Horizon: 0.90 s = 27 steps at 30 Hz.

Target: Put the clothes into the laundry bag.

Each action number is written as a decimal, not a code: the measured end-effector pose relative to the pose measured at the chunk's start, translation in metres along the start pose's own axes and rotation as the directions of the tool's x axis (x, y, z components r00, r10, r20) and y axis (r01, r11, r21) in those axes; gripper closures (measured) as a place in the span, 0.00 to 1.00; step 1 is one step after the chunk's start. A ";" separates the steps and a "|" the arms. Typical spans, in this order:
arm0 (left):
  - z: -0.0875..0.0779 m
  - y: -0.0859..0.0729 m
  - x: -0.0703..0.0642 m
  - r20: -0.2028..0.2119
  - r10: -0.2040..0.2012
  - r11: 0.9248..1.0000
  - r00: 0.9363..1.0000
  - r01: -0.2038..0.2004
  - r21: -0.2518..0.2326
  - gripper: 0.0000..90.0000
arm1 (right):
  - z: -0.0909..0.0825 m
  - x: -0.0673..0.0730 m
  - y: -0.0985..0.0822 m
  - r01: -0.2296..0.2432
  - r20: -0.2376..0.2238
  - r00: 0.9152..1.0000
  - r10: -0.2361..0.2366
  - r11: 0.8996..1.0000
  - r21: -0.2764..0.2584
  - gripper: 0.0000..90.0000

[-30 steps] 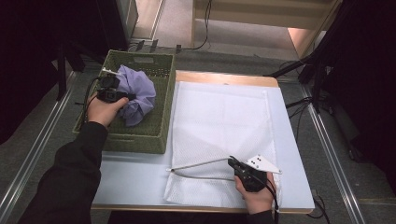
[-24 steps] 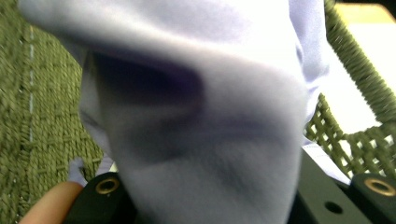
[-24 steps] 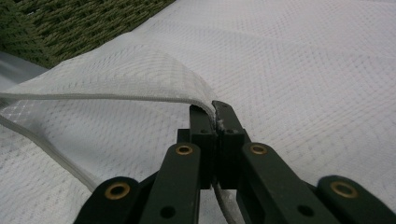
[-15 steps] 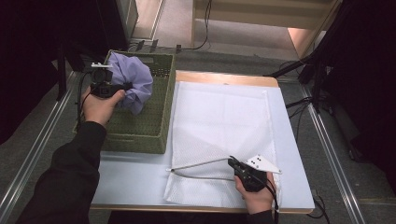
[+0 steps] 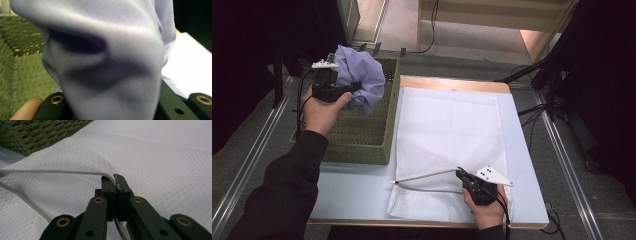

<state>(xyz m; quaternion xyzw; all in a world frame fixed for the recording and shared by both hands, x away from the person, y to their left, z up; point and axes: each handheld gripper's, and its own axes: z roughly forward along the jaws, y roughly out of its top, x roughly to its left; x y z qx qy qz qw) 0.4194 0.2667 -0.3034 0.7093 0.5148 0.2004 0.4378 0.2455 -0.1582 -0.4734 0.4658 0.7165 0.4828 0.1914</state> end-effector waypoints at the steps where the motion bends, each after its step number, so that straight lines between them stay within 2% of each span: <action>1: -0.001 0.001 -0.003 0.006 -0.005 1.000 1.000 0.005 0.000 0.86 | 0.000 0.000 0.000 -0.002 0.000 1.000 0.002 1.000 0.002 0.98; 4: -0.002 0.002 -0.017 0.049 0.000 1.000 0.999 0.001 -0.008 0.86 | 0.000 0.000 0.000 -0.002 0.000 1.000 0.002 1.000 0.003 0.99; 8: -0.004 0.002 -0.040 0.104 0.036 0.999 0.994 -0.034 -0.018 0.86 | 0.000 0.000 0.000 -0.004 0.001 1.000 0.004 1.000 0.002 0.98; 11: -0.004 0.003 -0.051 0.128 0.054 0.998 0.990 -0.052 -0.018 0.85 | 0.000 -0.001 0.000 -0.001 0.001 1.000 0.001 1.000 0.002 0.98; 18: -0.005 0.000 -0.084 0.183 0.102 0.995 0.978 -0.099 -0.022 0.85 | 0.000 -0.001 0.000 -0.005 0.003 1.000 0.005 1.000 -0.001 0.99; 21: -0.004 -0.004 -0.093 0.212 0.101 0.995 0.972 -0.097 -0.025 0.85 | 0.000 -0.001 0.000 -0.005 0.003 1.000 0.005 1.000 -0.002 0.98; 27: -0.003 -0.014 -0.112 0.264 0.120 0.993 0.957 -0.119 -0.021 0.85 | -0.001 -0.002 0.000 -0.005 0.003 1.000 0.005 1.000 -0.002 0.98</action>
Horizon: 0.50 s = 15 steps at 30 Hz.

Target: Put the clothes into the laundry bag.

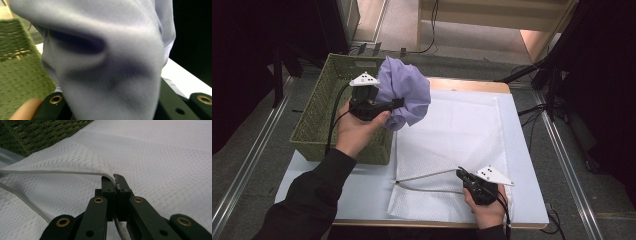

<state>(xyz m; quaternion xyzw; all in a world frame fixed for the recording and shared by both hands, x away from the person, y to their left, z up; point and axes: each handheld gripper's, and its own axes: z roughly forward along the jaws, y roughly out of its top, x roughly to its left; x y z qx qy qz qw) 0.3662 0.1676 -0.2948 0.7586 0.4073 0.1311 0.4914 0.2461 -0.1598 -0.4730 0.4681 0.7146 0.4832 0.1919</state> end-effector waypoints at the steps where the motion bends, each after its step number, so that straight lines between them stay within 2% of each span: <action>1: 0.001 -0.001 -0.002 0.004 0.002 1.000 1.000 -0.002 0.004 0.85 | 0.000 0.000 0.000 -0.001 0.000 1.000 0.001 1.000 0.000 0.99; 5: 0.005 -0.010 -0.013 0.037 0.005 1.000 0.999 -0.006 0.015 0.85 | -0.001 -0.001 0.000 -0.003 0.001 1.000 0.003 1.000 -0.001 0.98; 12: 0.009 -0.028 -0.028 0.065 0.020 0.999 0.998 -0.022 0.026 0.84 | -0.001 -0.001 0.001 -0.002 0.003 1.000 0.002 1.000 -0.002 0.98; 15: 0.008 -0.037 -0.032 0.092 0.010 1.000 0.996 -0.013 0.026 0.84 | -0.001 -0.001 0.001 -0.002 0.003 1.000 0.002 1.000 -0.004 0.98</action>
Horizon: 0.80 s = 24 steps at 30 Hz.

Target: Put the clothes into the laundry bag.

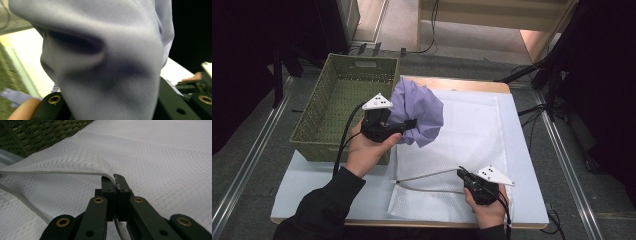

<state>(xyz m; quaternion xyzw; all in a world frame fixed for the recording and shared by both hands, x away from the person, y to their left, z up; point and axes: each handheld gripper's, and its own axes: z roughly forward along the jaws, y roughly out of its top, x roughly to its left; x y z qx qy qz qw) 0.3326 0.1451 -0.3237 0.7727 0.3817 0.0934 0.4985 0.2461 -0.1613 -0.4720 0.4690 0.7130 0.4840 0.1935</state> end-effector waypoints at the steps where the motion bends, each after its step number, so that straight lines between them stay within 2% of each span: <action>1: 0.000 -0.002 -0.002 0.004 -0.001 1.000 1.000 0.001 0.002 0.84 | 0.000 0.000 0.000 0.000 0.000 1.000 0.000 1.000 0.000 0.99; 5: 0.002 -0.013 -0.010 0.024 0.012 1.000 1.000 -0.013 0.017 0.84 | 0.000 0.000 0.000 0.002 0.001 1.000 -0.002 1.000 0.000 0.98; 7: 0.003 -0.019 -0.015 0.020 0.027 0.999 0.999 -0.027 0.029 0.84 | 0.000 0.001 0.000 0.001 0.000 1.000 -0.001 1.000 0.001 0.98; 14: 0.002 -0.040 -0.023 0.051 0.023 0.999 0.998 -0.025 0.032 0.83 | 0.000 0.000 0.000 0.003 0.002 1.000 -0.003 1.000 0.001 0.98; 17: 0.001 -0.043 -0.026 0.057 0.032 0.999 0.998 -0.034 0.036 0.82 | 0.001 0.001 0.000 0.002 0.003 1.000 -0.002 1.000 0.003 0.98; 21: -0.004 -0.050 -0.034 0.091 0.021 0.999 0.996 -0.023 0.023 0.82 | 0.001 0.001 0.000 0.008 0.011 1.000 -0.008 1.000 0.003 0.98; 24: -0.009 -0.054 -0.040 0.106 0.034 0.999 0.994 -0.036 0.024 0.81 | 0.001 0.001 0.000 0.005 0.013 1.000 -0.005 1.000 0.003 0.98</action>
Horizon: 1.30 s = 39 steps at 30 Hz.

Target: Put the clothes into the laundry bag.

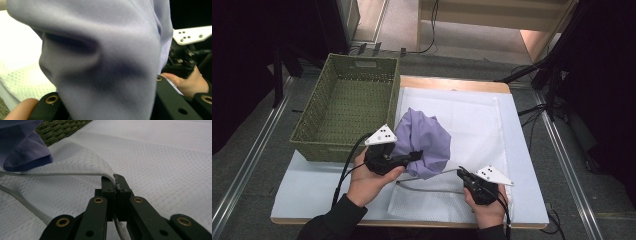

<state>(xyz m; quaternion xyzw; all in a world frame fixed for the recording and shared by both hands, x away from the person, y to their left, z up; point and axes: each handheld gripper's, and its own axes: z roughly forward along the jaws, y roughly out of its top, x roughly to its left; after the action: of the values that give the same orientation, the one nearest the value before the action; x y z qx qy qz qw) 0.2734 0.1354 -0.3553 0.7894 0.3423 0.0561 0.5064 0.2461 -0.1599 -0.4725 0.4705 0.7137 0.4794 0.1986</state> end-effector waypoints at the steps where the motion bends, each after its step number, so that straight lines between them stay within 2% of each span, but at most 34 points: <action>1: -0.001 -0.001 -0.001 0.006 0.004 1.000 1.000 -0.004 0.001 0.81 | 0.000 0.000 0.000 0.001 -0.001 1.000 -0.001 1.000 0.001 0.98; 6: -0.010 -0.010 -0.007 0.043 0.008 1.000 0.999 -0.008 0.002 0.81 | 0.000 0.000 0.000 0.005 0.003 1.000 -0.005 1.000 0.000 0.98; 8: -0.011 -0.012 -0.008 0.044 0.005 1.000 0.999 -0.005 0.002 0.80 | 0.001 0.000 0.000 0.004 0.003 1.000 -0.004 1.000 -0.002 0.98; 14: -0.012 -0.036 -0.012 0.090 -0.018 1.000 0.996 0.017 0.012 0.80 | 0.002 0.000 0.000 -0.002 0.001 1.000 0.002 1.000 0.001 0.98; 17: -0.006 -0.046 -0.014 0.106 -0.012 0.998 0.994 0.006 0.055 0.80 | 0.001 0.001 0.002 0.004 0.004 1.000 -0.004 1.000 -0.009 0.98; 19: -0.005 -0.049 -0.016 0.113 -0.002 0.998 0.994 -0.005 0.063 0.80 | 0.000 0.000 0.003 0.007 0.006 1.000 -0.007 1.000 -0.009 0.98; 22: -0.003 -0.056 -0.019 0.158 0.006 0.996 0.987 -0.021 0.090 0.80 | 0.001 0.000 0.003 0.002 0.010 1.000 -0.002 1.000 -0.010 0.98; 23: -0.003 -0.056 -0.019 0.158 0.006 0.996 0.987 -0.021 0.090 0.80 | 0.001 0.000 0.003 0.002 0.010 1.000 -0.002 1.000 -0.010 0.98; 24: -0.002 -0.059 -0.021 0.166 0.030 0.993 0.986 -0.049 0.107 0.80 | 0.002 -0.001 0.004 0.010 0.013 1.000 -0.009 1.000 -0.011 0.98; 26: 0.000 -0.061 -0.022 0.174 0.039 0.991 0.984 -0.061 0.120 0.79 | 0.003 -0.001 0.003 0.002 0.010 1.000 -0.002 1.000 -0.009 0.98; 28: 0.002 -0.062 -0.022 0.179 0.039 0.990 0.983 -0.062 0.127 0.79 | 0.003 -0.001 0.004 -0.002 0.006 1.000 0.002 1.000 -0.011 0.98; 30: 0.008 -0.066 -0.022 0.205 0.036 0.986 0.978 -0.068 0.153 0.80 | 0.003 -0.002 0.004 -0.013 -0.002 1.000 0.013 1.000 -0.016 0.98; 32: 0.014 -0.070 -0.023 0.213 0.028 0.981 0.977 -0.067 0.181 0.80 | 0.001 -0.003 0.006 -0.018 -0.003 1.000 0.018 1.000 -0.018 0.98; 33: 0.014 -0.070 -0.023 0.213 0.028 0.981 0.977 -0.067 0.181 0.80 | 0.001 -0.003 0.006 -0.018 -0.003 1.000 0.018 1.000 -0.018 0.98; 34: 0.020 -0.074 -0.023 0.218 0.022 0.975 0.976 -0.069 0.212 0.80 | -0.001 -0.004 0.008 -0.028 -0.010 1.000 0.027 0.999 -0.030 0.98; 36: 0.025 -0.078 -0.023 0.220 0.027 0.969 0.975 -0.080 0.234 0.80 | -0.002 -0.005 0.008 -0.037 -0.010 0.999 0.037 0.999 -0.033 0.98; 38: 0.033 -0.083 -0.022 0.222 0.024 0.964 0.975 -0.081 0.253 0.80 | -0.002 -0.006 0.009 -0.039 -0.012 0.999 0.039 0.999 -0.036 0.98; 39: 0.033 -0.083 -0.022 0.222 0.024 0.964 0.975 -0.081 0.253 0.80 | -0.002 -0.006 0.009 -0.039 -0.012 0.999 0.039 0.998 -0.039 0.98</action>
<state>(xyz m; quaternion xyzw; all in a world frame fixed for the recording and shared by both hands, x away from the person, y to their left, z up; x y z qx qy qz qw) 0.2305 0.1182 -0.4352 0.8593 0.2681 -0.0624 0.4310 0.2519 -0.1654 -0.4650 0.4778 0.6960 0.4995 0.1944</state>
